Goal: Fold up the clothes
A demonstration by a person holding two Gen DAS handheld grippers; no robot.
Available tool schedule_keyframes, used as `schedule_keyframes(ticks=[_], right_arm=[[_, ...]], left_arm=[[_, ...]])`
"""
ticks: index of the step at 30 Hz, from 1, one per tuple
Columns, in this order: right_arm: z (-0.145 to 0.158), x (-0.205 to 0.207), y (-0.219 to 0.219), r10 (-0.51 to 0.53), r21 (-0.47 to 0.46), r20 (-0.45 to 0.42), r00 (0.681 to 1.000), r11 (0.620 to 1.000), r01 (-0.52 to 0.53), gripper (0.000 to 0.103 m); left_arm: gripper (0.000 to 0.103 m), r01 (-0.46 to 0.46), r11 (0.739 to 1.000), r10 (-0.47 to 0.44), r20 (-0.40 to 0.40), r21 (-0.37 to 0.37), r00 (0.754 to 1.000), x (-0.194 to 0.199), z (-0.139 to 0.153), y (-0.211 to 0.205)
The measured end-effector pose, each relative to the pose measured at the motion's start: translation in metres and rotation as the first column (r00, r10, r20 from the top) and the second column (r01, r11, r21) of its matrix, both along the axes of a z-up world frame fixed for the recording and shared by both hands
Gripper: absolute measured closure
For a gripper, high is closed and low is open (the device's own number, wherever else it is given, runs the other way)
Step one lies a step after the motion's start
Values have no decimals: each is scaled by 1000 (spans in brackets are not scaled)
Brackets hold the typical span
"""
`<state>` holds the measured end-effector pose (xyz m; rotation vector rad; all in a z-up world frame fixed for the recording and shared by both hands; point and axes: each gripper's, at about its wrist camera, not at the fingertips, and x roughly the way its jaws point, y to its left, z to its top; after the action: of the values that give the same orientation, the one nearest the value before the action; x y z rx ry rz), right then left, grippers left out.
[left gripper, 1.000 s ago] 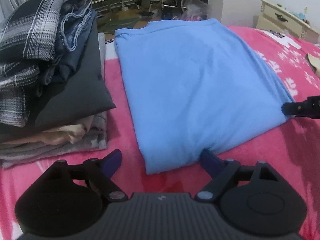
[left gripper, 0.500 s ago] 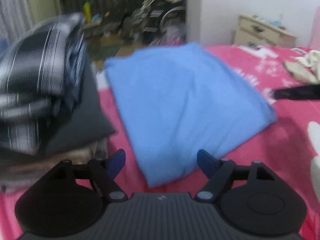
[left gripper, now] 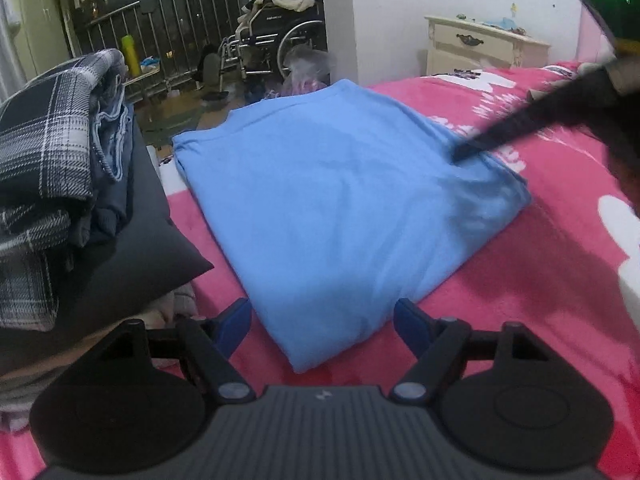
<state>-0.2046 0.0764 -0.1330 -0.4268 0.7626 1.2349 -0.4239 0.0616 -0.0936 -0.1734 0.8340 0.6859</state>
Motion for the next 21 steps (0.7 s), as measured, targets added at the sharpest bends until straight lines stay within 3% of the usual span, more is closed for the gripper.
schedule_keyframes(ticks=[2,5,8,12,15,18,21], right_arm=[[-5,-8,18,89,34,-47,995,996,-88,98],[-32,-10,19,166,-22,-104,981,985,-169,98],[-39,-13,-16,200,-36,-106,974,978,-204,98],[-23,-19,-36,181,-72,-80,980,980,-187,97],[-9,-31,-19,220,24,-62,973,975,-219,95],[-24,-46,-5,286,13,-78,955,958,-286,95],[-47,-54,-15,300,-62,-86,950,950,-306,96]], left_arm=[[24,15,1000,-15,10,8,1000,-2,1,-1],[24,34,999,-34,15,1,999,-7,3,-1],[24,42,999,-42,20,-20,999,-15,4,3],[24,19,1000,-19,11,-23,1000,-21,4,14],[24,-24,999,24,2,-33,1000,-23,2,20],[24,-48,998,48,-15,-41,999,-24,-2,23],[24,-29,1000,29,-48,-8,998,-23,-5,18]])
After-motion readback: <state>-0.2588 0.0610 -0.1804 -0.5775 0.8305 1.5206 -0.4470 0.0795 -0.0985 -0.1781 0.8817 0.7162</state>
